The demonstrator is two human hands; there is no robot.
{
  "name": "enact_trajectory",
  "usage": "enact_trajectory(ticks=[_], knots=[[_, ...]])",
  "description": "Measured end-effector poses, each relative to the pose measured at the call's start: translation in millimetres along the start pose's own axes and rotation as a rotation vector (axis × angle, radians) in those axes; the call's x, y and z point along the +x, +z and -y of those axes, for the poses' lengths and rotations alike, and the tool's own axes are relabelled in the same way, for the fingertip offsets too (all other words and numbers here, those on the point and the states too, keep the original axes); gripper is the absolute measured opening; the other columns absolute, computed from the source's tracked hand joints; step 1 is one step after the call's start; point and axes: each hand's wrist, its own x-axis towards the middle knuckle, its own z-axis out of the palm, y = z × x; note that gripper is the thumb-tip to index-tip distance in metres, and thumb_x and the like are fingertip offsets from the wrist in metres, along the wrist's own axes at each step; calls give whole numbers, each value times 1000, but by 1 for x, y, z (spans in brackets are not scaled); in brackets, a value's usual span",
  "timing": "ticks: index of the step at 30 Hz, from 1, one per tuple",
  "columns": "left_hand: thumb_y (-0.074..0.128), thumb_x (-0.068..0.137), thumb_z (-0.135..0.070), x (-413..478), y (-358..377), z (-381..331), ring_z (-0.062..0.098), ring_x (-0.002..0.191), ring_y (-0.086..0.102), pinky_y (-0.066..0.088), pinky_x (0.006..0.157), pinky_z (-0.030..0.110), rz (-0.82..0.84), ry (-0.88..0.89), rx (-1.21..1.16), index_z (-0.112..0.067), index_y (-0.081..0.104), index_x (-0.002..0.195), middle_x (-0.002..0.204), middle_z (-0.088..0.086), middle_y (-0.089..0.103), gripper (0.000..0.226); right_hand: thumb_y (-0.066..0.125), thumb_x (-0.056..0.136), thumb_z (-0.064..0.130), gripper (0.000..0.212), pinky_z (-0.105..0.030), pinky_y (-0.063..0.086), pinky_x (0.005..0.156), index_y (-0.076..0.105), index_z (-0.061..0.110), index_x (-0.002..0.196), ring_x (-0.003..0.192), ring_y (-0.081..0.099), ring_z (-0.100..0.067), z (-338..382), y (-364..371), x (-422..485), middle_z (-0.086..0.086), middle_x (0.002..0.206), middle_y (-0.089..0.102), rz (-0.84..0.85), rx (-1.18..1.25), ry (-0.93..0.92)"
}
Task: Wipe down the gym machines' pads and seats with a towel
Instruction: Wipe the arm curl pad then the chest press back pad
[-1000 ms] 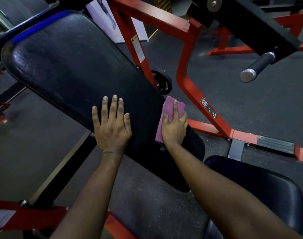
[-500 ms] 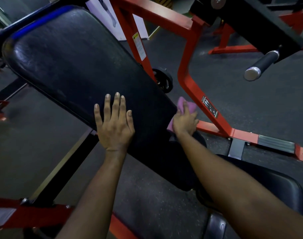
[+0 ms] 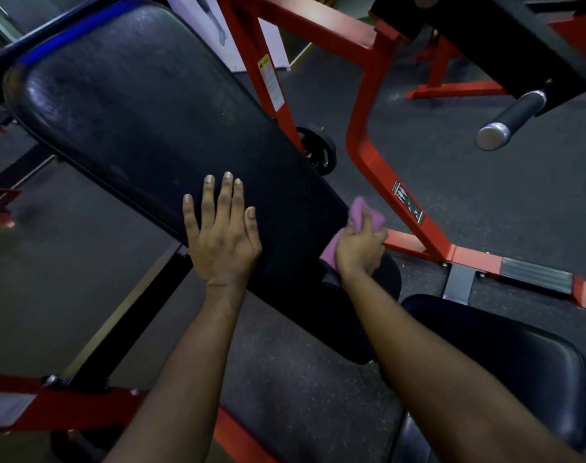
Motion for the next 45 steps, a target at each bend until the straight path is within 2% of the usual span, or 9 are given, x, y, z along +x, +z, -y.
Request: enact_trajectory(ticks=[5,7,18,24,29,33,37,42,45], knots=[[20,109,-36,-1,-3,4,21,153,23,10,126,48,-5,7,-78,-14,44,151,160,1,38,54,51,101,39,60,-40,50,82,27,51,155,114,49,-28,70,16,-83,-10,154,34,-5,-40,-770],[22,109,-35,1,-3,4,21,153,22,10,126,48,-11,10,-71,-13,44,151,161,2,37,53,51,100,36,63,-41,51,81,26,50,157,107,50,-28,70,18,-77,-12,155,33,-39,-110,-861],[23,110,-37,-1,-3,1,19,155,15,6,126,49,52,-21,-28,-16,40,153,163,-1,31,51,50,103,38,61,-56,43,106,22,56,155,134,40,-43,-70,-11,3,-13,157,27,84,-159,-163],[23,110,-36,-1,-3,2,20,155,16,8,126,50,39,-1,-45,-16,41,153,163,-1,33,51,64,96,19,77,-41,36,116,24,31,160,140,42,-23,-68,-39,14,-4,157,37,193,351,-131],[23,110,-36,-1,-3,1,21,154,18,7,126,49,26,-9,-48,-15,42,152,162,0,35,51,89,71,44,44,-45,59,92,66,21,101,97,71,-25,-83,-43,17,-9,114,73,297,483,283],[23,110,-36,-2,-3,1,21,154,18,7,126,49,27,-6,-43,-15,41,152,162,0,35,51,88,75,35,56,-42,58,89,65,13,122,98,70,-25,-66,-49,23,-8,117,72,387,504,272],[23,110,-36,-1,-4,2,21,154,18,5,126,48,40,-13,-47,-15,41,152,162,1,35,51,83,83,25,85,-45,50,102,36,21,153,123,58,-28,-48,-63,13,-4,142,55,439,467,196],[22,110,-36,0,-5,2,22,154,20,6,126,48,40,-12,-65,-14,42,152,162,2,35,51,82,79,30,71,-46,48,100,45,22,140,115,64,-35,7,-67,-38,-7,127,67,91,-29,-239],[22,110,-36,-1,-6,3,22,153,21,8,126,49,35,-9,-76,-14,42,152,161,3,36,52,83,77,38,72,-46,42,97,45,27,138,111,61,-31,24,-53,-88,-4,123,60,197,-292,-486]])
